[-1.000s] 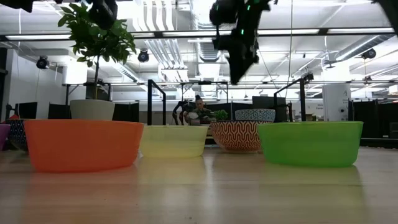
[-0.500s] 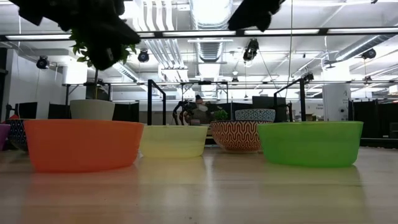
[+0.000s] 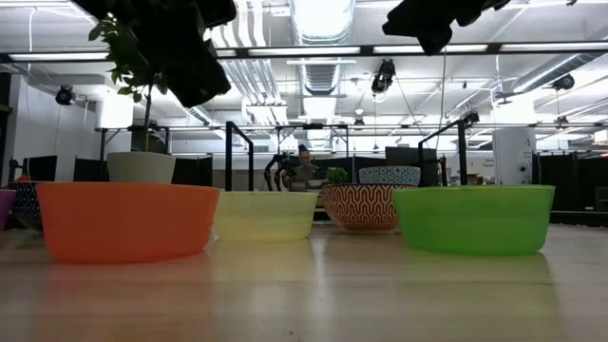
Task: Place and stack bowls onto a shelf
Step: Put the yellow bowl on the shelf
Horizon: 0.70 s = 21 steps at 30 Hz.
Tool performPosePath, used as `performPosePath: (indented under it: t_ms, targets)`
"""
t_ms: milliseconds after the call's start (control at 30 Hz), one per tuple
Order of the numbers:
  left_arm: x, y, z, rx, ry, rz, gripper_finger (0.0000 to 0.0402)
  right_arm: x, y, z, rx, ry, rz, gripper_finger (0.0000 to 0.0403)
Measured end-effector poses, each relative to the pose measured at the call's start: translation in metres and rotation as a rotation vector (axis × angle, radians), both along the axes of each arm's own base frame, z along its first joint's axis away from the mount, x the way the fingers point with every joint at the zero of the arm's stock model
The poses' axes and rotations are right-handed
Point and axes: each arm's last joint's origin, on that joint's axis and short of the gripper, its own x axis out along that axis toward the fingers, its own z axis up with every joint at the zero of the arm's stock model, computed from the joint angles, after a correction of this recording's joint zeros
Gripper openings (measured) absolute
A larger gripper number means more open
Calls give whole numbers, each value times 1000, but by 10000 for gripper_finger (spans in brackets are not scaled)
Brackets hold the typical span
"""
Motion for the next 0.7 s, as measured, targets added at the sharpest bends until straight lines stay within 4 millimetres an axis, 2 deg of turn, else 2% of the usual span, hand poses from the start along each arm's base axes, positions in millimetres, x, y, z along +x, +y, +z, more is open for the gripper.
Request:
performPosePath:
  t_ms: [167,267,533,700]
  targets:
    - [20,-11,3,35,155,-23,2,-3,1,0,28,-3,13,111]
    - [33,-17,0,61,231,-44,18,-3,5,-2,36,7,39,117]
    - [68,-30,-18,163,395,-67,113,-7,8,1,19,-5,65,126]
    - [83,-34,-38,252,505,-52,166,-13,7,7,-19,-35,80,123]
